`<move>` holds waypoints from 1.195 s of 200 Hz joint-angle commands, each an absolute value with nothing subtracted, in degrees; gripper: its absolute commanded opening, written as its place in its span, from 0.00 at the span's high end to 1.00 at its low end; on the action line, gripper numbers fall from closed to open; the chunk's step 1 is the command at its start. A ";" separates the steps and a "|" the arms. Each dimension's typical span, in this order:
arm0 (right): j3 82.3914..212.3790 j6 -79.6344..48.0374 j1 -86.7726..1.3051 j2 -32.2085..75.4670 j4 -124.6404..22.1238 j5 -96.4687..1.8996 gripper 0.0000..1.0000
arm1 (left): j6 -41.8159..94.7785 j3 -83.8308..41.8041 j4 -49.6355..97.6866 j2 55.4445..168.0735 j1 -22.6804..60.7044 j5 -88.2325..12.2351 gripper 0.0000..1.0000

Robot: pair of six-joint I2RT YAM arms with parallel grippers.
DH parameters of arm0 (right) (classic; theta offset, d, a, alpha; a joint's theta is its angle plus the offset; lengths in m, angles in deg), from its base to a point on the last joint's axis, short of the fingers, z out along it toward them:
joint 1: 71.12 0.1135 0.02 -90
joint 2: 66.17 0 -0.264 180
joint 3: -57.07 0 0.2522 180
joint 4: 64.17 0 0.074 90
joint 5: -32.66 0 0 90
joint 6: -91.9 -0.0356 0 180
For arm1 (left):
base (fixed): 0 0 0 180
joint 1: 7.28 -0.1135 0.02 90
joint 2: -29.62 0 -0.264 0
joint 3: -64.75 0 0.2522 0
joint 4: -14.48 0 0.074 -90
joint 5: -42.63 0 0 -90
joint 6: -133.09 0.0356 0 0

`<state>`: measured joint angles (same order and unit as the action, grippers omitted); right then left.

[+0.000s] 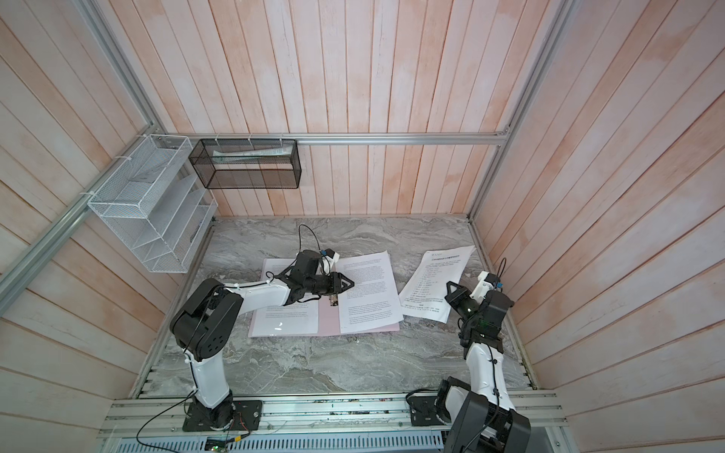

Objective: Put the files into the folder
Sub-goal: 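Lift the Chinese-text sheet up with the right gripper while the left gripper holds the clip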

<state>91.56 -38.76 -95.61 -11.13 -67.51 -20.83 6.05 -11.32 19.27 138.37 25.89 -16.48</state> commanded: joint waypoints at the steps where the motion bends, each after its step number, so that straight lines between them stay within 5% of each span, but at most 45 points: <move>1: 95.20 -39.93 -95.94 -11.57 -65.78 -20.15 1.00 | 7.73 -10.71 19.78 134.75 26.03 -17.92 0.60; 113: 108.23 -39.64 -94.28 -11.81 -61.86 -19.10 1.00 | 10.44 -8.41 24.25 128.51 23.07 -19.24 0.60; 239: 113.34 -47.56 -68.68 -2.09 -76.90 -14.51 1.00 | 10.22 3.22 28.92 110.42 19.35 -24.17 0.60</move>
<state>115.52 -43.73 -70.08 -4.94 -69.02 -16.41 10.31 1.49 27.97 112.09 19.73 -22.64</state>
